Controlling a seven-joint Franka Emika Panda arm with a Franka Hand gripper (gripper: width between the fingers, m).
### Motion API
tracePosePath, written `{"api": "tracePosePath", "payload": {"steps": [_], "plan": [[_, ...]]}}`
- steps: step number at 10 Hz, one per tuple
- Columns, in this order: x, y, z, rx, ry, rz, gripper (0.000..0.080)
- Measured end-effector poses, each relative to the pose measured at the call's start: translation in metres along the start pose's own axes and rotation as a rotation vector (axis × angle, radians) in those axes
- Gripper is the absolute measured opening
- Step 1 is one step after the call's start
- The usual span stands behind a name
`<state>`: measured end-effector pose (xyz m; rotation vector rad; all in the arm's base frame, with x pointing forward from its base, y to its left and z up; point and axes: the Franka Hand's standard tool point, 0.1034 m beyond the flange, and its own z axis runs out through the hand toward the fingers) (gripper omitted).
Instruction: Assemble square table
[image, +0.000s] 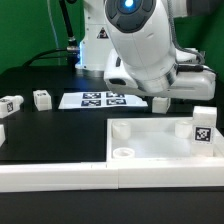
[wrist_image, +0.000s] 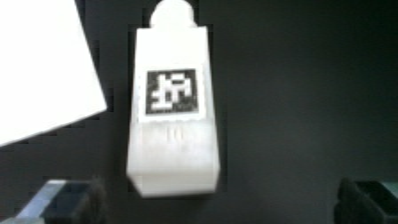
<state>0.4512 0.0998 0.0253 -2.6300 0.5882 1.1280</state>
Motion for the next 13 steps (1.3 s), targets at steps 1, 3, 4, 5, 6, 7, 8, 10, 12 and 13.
{"api": "tracePosePath", "payload": {"steps": [1, 3, 4, 5, 6, 7, 8, 10, 12, 13], "plan": [[-0.004, 0.011, 0.018, 0.056, -0.052, 0.036, 0.0649], [-0.013, 0.016, 0.042, 0.120, -0.119, 0.071, 0.0649], [-0.016, 0.011, 0.047, 0.113, -0.129, 0.072, 0.0649], [-0.015, 0.012, 0.046, 0.115, -0.127, 0.073, 0.0649], [-0.015, 0.013, 0.046, 0.117, -0.127, 0.076, 0.0526], [-0.015, 0.013, 0.046, 0.117, -0.127, 0.076, 0.0391], [-0.015, 0.013, 0.045, 0.118, -0.127, 0.076, 0.0391], [-0.014, 0.014, 0.045, 0.119, -0.127, 0.077, 0.0285], [-0.014, 0.014, 0.045, 0.120, -0.127, 0.078, 0.0285], [-0.014, 0.014, 0.045, 0.120, -0.127, 0.078, 0.0285]]}}
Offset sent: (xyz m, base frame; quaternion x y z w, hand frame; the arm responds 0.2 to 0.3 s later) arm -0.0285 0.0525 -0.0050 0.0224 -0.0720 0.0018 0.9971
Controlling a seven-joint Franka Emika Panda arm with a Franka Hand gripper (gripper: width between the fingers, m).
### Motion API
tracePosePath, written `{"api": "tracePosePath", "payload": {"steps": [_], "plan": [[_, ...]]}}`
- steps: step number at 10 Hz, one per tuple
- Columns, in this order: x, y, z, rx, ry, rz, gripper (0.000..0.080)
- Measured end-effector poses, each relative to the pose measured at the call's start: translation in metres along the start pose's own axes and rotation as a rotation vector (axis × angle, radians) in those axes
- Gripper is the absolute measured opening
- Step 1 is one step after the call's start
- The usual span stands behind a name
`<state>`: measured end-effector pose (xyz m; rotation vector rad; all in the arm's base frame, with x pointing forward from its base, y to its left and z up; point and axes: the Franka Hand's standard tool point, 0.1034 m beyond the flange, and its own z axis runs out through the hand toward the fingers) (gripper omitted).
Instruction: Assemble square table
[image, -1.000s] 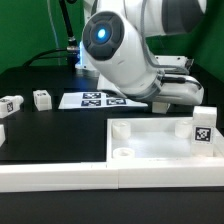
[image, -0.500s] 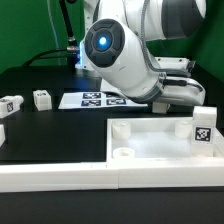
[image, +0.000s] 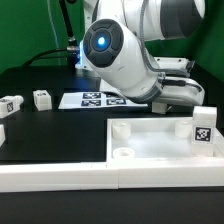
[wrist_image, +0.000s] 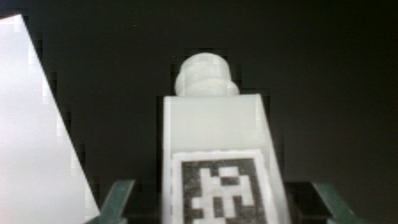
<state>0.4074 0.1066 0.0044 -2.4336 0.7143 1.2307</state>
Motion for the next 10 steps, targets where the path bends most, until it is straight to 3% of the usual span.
{"api": "tracePosePath", "payload": {"steps": [3, 4, 5, 7, 8, 10], "plan": [[0.001, 0.002, -0.005, -0.004, 0.004, -0.002, 0.0285], [0.000, 0.001, -0.029, -0.023, 0.022, -0.027, 0.0287], [-0.003, -0.004, -0.066, 0.000, 0.051, -0.051, 0.0287], [-0.020, -0.008, -0.115, -0.055, 0.122, -0.117, 0.0287], [-0.027, -0.010, -0.126, -0.058, 0.152, -0.132, 0.0287], [-0.022, -0.015, -0.129, -0.040, 0.274, -0.142, 0.0287]]}}
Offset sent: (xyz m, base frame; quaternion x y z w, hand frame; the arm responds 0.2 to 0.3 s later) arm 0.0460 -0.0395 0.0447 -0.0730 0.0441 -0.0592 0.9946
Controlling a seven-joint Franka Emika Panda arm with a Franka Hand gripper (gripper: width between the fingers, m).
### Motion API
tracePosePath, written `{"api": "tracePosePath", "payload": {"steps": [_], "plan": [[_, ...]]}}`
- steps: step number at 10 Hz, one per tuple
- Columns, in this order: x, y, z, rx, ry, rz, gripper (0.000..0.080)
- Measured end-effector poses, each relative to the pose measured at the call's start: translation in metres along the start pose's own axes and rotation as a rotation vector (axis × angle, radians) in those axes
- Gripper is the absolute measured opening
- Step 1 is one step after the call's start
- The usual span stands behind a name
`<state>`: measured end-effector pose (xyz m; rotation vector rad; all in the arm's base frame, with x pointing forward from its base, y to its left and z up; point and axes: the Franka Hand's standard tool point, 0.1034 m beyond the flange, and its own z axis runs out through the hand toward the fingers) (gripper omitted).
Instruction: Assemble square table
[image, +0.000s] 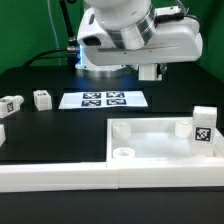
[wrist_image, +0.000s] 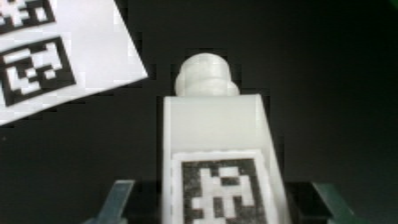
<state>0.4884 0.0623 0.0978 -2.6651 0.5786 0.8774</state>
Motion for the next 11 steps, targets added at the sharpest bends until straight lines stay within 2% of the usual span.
{"api": "tracePosePath", "payload": {"steps": [2, 4, 5, 7, 8, 9, 11], "plan": [[0.007, -0.002, -0.009, 0.006, 0.117, -0.024, 0.0287], [0.035, -0.007, -0.055, 0.026, 0.231, -0.066, 0.0287], [0.052, -0.017, -0.086, 0.038, 0.333, -0.098, 0.0287], [0.060, -0.030, -0.119, 0.028, 0.451, -0.140, 0.0287], [0.067, -0.033, -0.122, 0.038, 0.571, -0.143, 0.0287], [0.062, -0.030, -0.115, 0.035, 0.592, -0.142, 0.0287], [0.071, -0.031, -0.120, 0.033, 0.724, -0.150, 0.0287]]}}
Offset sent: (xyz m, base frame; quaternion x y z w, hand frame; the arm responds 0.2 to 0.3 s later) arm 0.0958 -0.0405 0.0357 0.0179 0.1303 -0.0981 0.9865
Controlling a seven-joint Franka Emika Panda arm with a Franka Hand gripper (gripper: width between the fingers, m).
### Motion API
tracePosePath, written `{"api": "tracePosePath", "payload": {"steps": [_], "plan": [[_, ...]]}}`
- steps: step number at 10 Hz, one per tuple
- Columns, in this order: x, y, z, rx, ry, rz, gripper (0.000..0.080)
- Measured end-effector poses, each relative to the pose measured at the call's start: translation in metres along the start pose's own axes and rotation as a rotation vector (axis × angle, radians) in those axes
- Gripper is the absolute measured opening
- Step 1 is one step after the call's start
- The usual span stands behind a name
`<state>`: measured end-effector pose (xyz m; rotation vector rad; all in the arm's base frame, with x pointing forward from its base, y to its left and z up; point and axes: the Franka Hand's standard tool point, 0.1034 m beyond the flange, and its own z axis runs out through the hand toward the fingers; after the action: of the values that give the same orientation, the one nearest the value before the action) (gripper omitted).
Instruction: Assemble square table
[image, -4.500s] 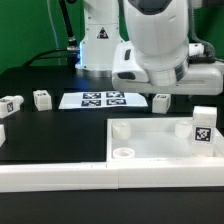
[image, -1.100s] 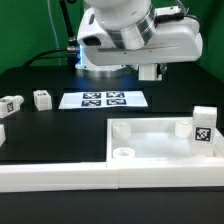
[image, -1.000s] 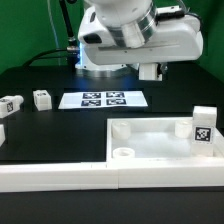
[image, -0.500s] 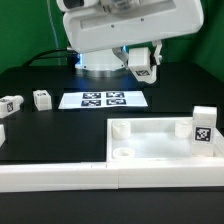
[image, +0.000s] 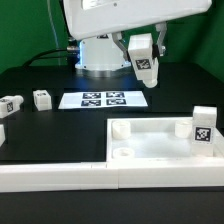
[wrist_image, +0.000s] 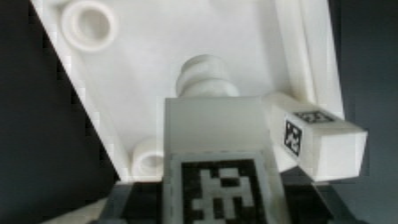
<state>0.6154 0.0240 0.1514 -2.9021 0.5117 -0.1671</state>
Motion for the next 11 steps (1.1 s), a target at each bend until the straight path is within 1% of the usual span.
{"api": "tracePosePath", "payload": {"steps": [1, 3, 4, 5, 6, 9, 10, 11], "plan": [[0.012, 0.005, 0.007, -0.021, 0.084, -0.021, 0.0287], [0.037, 0.015, 0.015, -0.034, 0.188, -0.048, 0.0287], [0.050, 0.014, 0.018, -0.039, 0.277, -0.056, 0.0287], [0.061, 0.010, 0.022, -0.042, 0.401, -0.075, 0.0287], [0.061, 0.009, 0.025, -0.043, 0.441, -0.080, 0.0287], [0.060, 0.010, 0.025, -0.044, 0.443, -0.080, 0.0287], [0.060, 0.012, 0.027, -0.050, 0.442, -0.089, 0.0287], [0.059, 0.019, 0.036, -0.069, 0.434, -0.111, 0.0287]]}}
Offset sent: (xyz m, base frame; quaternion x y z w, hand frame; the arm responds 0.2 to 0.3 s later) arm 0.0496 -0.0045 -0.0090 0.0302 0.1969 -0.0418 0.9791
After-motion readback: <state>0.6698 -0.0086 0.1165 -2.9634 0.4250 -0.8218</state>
